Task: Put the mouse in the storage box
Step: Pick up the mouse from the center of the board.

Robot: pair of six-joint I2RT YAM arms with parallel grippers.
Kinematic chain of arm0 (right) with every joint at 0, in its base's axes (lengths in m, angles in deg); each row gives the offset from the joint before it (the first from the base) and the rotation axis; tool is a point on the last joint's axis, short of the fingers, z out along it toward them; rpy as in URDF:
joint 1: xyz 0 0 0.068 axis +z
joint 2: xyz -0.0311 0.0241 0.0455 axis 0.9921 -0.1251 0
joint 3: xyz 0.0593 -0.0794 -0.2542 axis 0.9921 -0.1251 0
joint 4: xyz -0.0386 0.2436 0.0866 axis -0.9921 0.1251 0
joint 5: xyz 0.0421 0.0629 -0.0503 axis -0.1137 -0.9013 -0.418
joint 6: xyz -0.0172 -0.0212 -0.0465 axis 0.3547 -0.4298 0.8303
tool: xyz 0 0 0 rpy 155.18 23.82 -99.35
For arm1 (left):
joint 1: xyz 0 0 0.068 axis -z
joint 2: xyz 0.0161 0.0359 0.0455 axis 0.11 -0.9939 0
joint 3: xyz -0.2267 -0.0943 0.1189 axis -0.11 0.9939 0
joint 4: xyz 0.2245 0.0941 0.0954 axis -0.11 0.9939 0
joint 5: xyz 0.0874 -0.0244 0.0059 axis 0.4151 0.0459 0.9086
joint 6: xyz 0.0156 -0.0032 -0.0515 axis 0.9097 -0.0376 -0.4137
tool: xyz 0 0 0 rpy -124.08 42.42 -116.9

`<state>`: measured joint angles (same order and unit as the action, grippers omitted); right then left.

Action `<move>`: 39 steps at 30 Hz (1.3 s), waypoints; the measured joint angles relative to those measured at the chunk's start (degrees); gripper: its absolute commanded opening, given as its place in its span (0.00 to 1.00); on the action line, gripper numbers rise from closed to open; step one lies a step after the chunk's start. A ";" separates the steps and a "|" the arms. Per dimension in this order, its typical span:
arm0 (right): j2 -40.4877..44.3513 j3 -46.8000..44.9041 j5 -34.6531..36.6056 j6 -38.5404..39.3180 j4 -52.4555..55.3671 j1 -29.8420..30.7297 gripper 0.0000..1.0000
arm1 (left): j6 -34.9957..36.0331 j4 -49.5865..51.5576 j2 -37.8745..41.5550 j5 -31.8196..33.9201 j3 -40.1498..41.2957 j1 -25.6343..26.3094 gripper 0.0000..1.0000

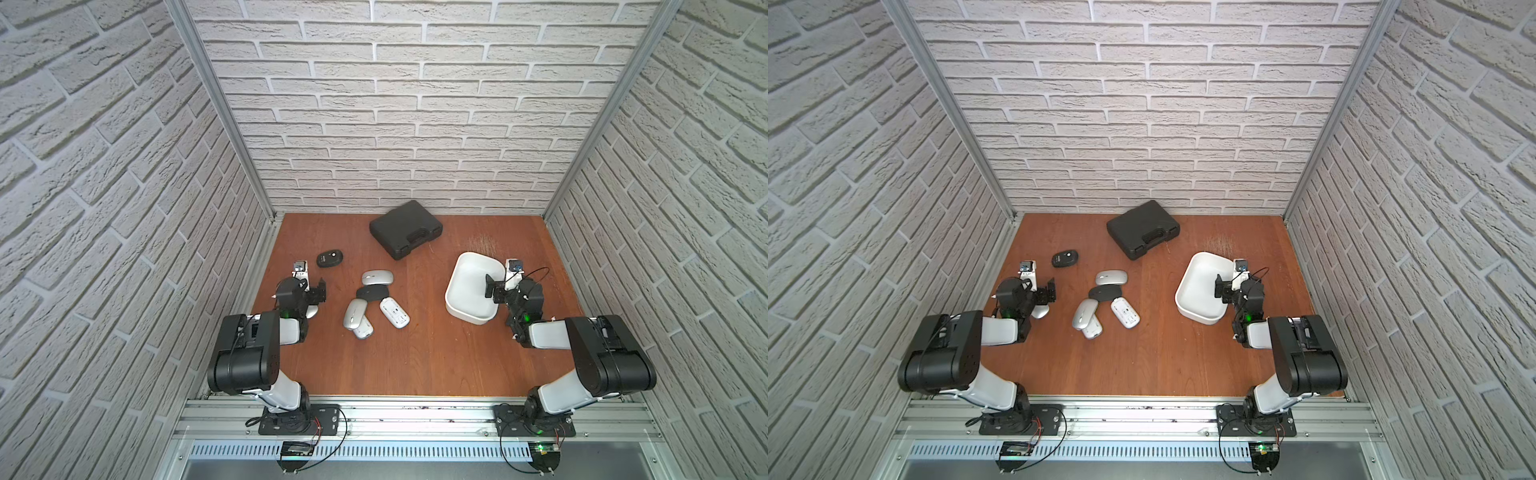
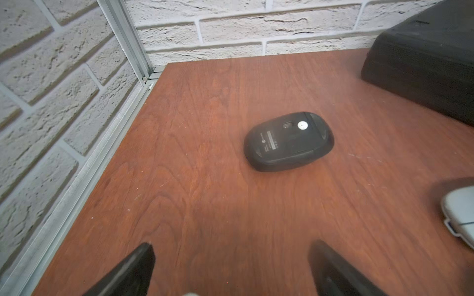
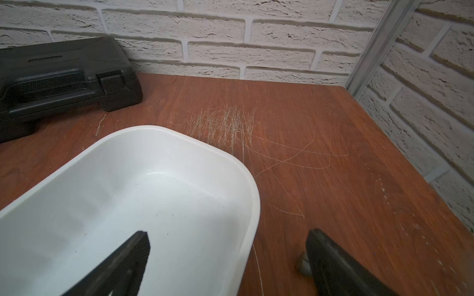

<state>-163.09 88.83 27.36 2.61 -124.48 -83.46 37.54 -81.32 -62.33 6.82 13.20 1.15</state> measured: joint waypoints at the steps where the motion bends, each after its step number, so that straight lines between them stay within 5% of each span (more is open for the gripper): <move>1: 0.00 0.00 0.00 0.00 0.00 0.00 0.99 | 0.00 0.00 0.00 0.00 0.00 0.00 0.98; 39: 0.00 0.00 0.00 0.00 0.00 0.00 0.99 | -0.15 4.57 3.26 2.21 -1.44 0.00 0.98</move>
<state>-163.09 88.83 27.36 2.61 -124.48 -83.46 37.39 -76.75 -59.07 9.02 11.76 1.15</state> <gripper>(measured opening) 0.990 0.983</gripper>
